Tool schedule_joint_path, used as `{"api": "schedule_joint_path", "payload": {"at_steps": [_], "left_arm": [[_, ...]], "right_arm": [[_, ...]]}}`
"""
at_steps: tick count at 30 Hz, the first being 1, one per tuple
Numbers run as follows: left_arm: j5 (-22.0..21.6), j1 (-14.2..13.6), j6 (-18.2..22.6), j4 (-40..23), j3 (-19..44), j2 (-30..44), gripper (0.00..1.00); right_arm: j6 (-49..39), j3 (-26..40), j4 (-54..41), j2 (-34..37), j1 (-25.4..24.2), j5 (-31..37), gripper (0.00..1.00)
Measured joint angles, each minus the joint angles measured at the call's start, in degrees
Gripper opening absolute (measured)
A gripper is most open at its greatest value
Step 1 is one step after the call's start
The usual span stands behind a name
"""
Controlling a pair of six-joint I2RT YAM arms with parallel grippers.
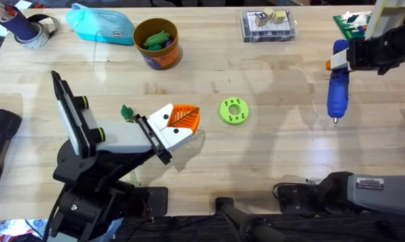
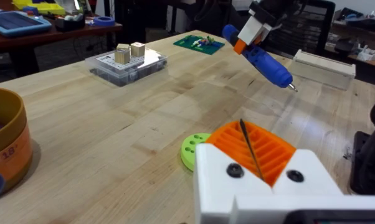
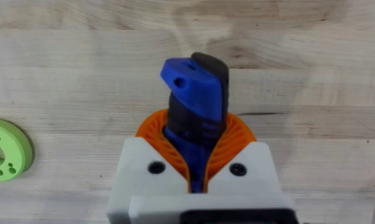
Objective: Pick up the gripper from the table and insert it into the empty holder that is missing its gripper. Then pick up a screw, insert it into the mounting hole, and use the screwdriver to tighten it. Finally, clean up the table by picking up the vegetable and placing it into the bucket.
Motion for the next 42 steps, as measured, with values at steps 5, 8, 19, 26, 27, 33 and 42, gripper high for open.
{"api": "schedule_joint_path", "payload": {"at_steps": [5,8,19,26,27,33,42], "left_arm": [[0.0,0.0,0.0,-0.1,0.0,0.0,0.010],[0.0,0.0,0.0,-0.1,0.0,0.0,0.010],[0.0,0.0,-0.1,-0.1,0.0,0.0,0.010],[0.0,0.0,-0.1,-0.1,0.0,0.0,0.010],[0.0,0.0,-0.1,-0.1,0.0,0.0,0.010],[0.0,0.0,-0.1,-0.1,0.0,0.0,0.010],[0.0,0.0,-0.1,-0.1,0.0,0.0,0.010]], "right_arm": [[0.1,-0.2,-0.2,0.0,0.0,-0.1,0.082],[0.3,-0.2,-0.1,0.0,0.0,-1.3,0.081],[3.8,-0.4,6.7,-0.9,0.0,-10.1,0.081],[5.9,-0.4,7.8,-14.7,1.6,-13.8,0.082],[6.2,-0.4,8.0,-16.9,2.0,-14.1,0.081],[9.3,-4.9,11.9,-26.9,4.3,-15.5,0.082],[17.6,-24.7,37.8,-37.2,16.0,-18.6,0.082]]}}
